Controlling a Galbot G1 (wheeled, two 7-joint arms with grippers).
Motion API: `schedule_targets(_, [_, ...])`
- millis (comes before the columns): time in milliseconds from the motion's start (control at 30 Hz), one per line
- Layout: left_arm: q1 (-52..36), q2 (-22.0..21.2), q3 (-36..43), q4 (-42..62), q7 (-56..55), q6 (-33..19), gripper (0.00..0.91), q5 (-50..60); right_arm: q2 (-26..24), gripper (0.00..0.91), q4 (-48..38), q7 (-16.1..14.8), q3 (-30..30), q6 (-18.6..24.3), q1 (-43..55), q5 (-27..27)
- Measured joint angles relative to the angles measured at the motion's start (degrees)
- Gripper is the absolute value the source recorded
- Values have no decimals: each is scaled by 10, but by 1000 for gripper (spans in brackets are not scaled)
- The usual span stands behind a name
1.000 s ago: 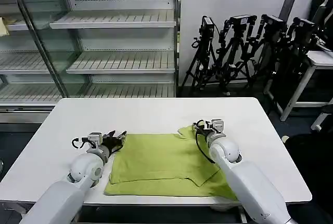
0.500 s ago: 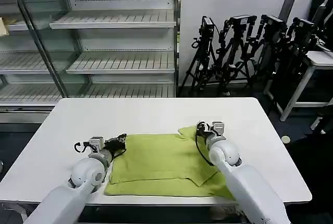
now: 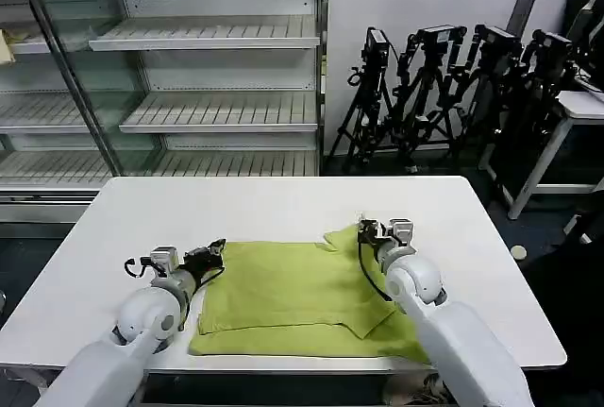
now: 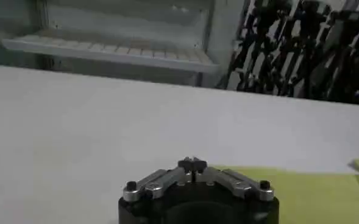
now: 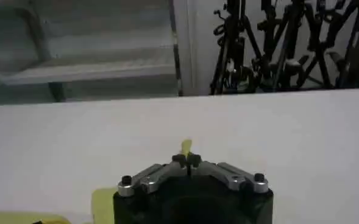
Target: Fold and organize the clothes.
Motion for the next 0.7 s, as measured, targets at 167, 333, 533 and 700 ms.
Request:
schedule_targets(167, [17,8,-17,-27,1,-3,40,-1,-14,0,40,-5,18,1,-21,-7])
schedule_targets(333, [41,17,-35,-59,3,-5,40,2,-34,0,88,-13,41,4,-54,-13])
schedule_targets(533, [73,29,-56,-99,10,-6,40,8,-60,0,144,-22,69,7,-108,-23])
schedule_targets(700, [108,40,-73,-131,22,-6,40,28,-82,0,188,-32,97,8,-162,-29])
